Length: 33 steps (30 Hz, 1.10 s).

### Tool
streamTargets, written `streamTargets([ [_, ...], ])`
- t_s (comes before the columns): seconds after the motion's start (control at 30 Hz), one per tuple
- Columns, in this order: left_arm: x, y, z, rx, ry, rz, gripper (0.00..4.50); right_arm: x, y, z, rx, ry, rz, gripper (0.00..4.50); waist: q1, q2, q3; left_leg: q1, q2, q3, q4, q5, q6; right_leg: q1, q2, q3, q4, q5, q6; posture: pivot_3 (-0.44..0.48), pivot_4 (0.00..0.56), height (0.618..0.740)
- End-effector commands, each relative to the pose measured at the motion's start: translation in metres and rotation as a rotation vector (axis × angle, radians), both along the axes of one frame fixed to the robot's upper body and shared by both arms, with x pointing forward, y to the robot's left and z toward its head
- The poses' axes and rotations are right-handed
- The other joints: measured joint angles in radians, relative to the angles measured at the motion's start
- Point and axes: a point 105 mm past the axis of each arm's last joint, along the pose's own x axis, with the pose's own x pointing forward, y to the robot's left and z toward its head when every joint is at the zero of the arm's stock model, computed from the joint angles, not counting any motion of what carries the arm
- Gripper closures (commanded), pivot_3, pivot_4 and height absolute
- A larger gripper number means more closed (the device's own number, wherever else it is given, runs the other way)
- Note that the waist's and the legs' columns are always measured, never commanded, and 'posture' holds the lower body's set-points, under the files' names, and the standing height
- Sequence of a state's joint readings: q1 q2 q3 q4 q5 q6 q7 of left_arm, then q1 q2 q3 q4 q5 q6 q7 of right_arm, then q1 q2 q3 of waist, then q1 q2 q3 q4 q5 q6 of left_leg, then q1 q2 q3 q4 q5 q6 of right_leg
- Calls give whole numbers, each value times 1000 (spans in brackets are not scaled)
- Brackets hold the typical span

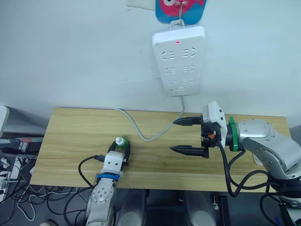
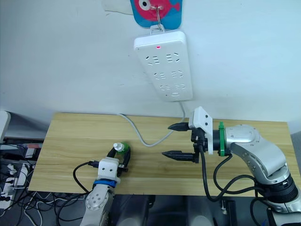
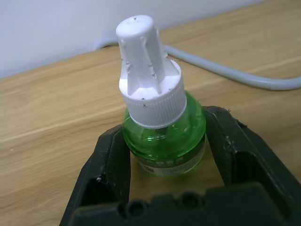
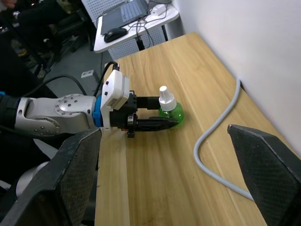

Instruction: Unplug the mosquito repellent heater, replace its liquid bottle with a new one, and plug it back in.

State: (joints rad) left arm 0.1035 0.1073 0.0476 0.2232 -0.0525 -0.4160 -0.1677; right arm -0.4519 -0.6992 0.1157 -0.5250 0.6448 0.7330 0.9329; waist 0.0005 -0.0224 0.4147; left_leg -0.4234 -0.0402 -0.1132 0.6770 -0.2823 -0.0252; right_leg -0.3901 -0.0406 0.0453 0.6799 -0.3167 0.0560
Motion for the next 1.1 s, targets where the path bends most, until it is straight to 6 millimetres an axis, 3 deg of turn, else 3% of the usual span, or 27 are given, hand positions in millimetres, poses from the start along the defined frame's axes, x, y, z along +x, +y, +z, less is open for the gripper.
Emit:
streamTargets([
  [0.03, -5, -6, 2, 39, -6, -43, 2262, -8, 1, 8, 13, -38, 17, 0, 0, 0, 0, 0, 0, 0, 0, 0, 0, 0, 0, 0, 0, 0, 0, 52, 436, 740],
  [0.17, -7, -28, 29, 82, -50, -201, 2262, -5, -1, 5, 5, -56, -4, 0, 0, 0, 0, -1, 0, -1, 0, 2, -3, 0, 0, 0, -1, 0, 0, 57, 420, 740],
  [0.27, -18, -64, 63, 147, -54, -516, 2262, -4, -9, 1, -13, -69, -17, 0, 4, 0, 0, -3, 0, -4, 0, 2, -4, -1, 0, 0, -1, 0, 0, 59, 406, 740],
  [0.5, -29, -97, 95, 219, 29, -886, 2262, -10, -7, -7, -1, -68, -40, 0, 1, 1, -1, -3, 0, -7, -1, 4, -7, -1, 0, -3, 0, 0, 0, 27, 380, 740],
  [0.6, -31, -110, 103, 213, 43, -993, 2262, -11, -3, -10, 24, -65, -81, 0, -2, 1, -1, -4, 0, -8, -1, 5, -8, -1, 0, -4, 0, 0, 0, 9, 362, 740],
  [0.73, -17, -123, 115, 265, 67, -1153, 2262, -12, 9, -14, 65, -73, -146, 0, -4, 1, -2, -4, -1, -10, 0, 6, -11, -1, 0, -6, 1, 0, 0, -40, 353, 740],
  [0.87, -5, -127, 120, 308, 56, -1179, 2262, -7, 11, -23, 65, -72, -227, 0, -16, 1, -4, -4, -1, -10, 0, 7, -12, -1, 1, -8, 1, 0, -1, -57, 347, 740],
  [1.1, -5, -130, 119, 318, 35, -1213, 2262, -3, 14, -21, 136, -50, -311, 0, -42, 1, -4, -5, -1, -9, 0, 7, -12, -5, 1, -9, 2, 0, -1, -96, 344, 740],
])
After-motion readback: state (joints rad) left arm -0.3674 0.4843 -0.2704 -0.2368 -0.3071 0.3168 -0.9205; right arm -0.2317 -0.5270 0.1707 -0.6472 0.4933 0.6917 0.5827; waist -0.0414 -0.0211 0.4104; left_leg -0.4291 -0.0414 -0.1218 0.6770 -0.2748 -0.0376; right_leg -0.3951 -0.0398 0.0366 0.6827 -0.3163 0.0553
